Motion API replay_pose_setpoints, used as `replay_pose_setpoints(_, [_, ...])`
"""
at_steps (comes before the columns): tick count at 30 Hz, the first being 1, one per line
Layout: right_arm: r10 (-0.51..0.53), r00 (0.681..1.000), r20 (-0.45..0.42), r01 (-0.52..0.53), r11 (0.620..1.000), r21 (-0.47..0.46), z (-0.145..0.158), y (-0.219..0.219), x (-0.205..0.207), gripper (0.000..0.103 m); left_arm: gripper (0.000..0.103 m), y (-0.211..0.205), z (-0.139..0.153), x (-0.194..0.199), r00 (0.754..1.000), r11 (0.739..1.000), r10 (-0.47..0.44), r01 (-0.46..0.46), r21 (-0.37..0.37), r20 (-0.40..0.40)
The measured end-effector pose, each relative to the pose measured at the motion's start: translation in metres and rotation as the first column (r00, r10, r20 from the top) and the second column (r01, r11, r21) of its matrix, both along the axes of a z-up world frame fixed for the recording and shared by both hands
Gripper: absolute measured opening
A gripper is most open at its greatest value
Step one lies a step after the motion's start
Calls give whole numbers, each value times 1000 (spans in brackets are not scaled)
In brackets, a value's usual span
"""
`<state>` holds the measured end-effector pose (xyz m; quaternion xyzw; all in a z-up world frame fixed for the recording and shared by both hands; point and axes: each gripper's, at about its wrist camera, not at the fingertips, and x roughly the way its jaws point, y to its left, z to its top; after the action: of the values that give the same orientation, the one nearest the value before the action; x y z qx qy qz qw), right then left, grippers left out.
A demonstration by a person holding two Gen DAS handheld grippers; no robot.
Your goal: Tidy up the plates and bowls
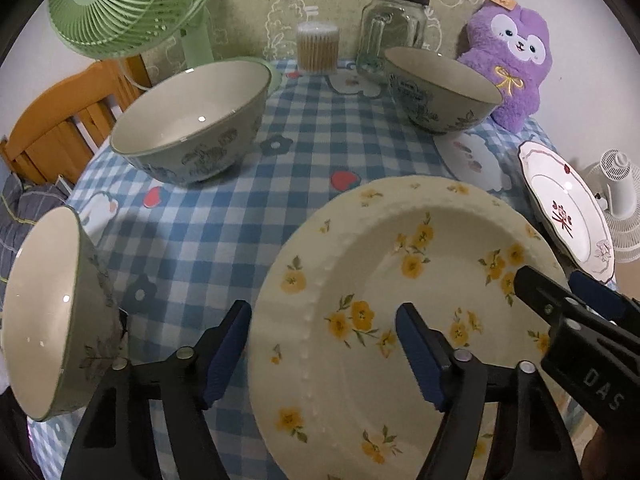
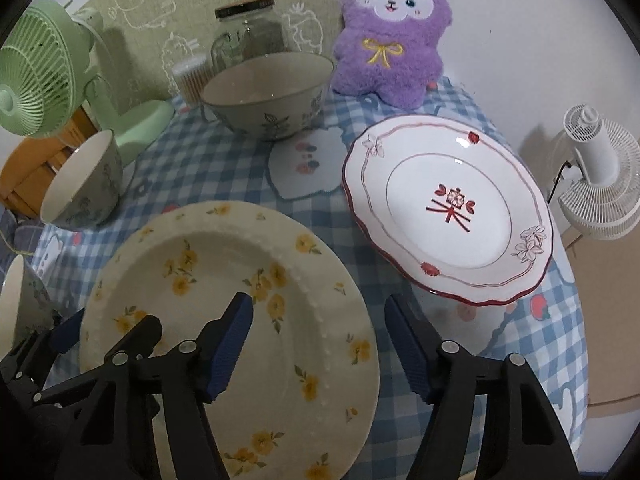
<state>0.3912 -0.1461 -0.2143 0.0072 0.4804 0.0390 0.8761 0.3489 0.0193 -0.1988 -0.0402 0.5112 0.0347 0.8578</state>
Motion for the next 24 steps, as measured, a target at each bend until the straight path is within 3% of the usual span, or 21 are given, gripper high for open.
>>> replay_pose_setpoints(6, [6, 999, -51, -7, 1000, -19, -11, 2, 7, 57, 71, 0, -2, 0, 1000, 1000, -9, 9, 0, -4])
replay_pose_setpoints(14, [10, 999, -53, -11, 1000, -22, -11, 3, 7, 57, 69, 2, -3, 1, 1000, 1000, -17, 16, -15, -23])
replay_pose_setpoints(24, [48, 995, -84, -50, 999, -20, -10, 2, 7, 54, 54, 16, 0, 1, 999, 997, 10, -13, -73, -49])
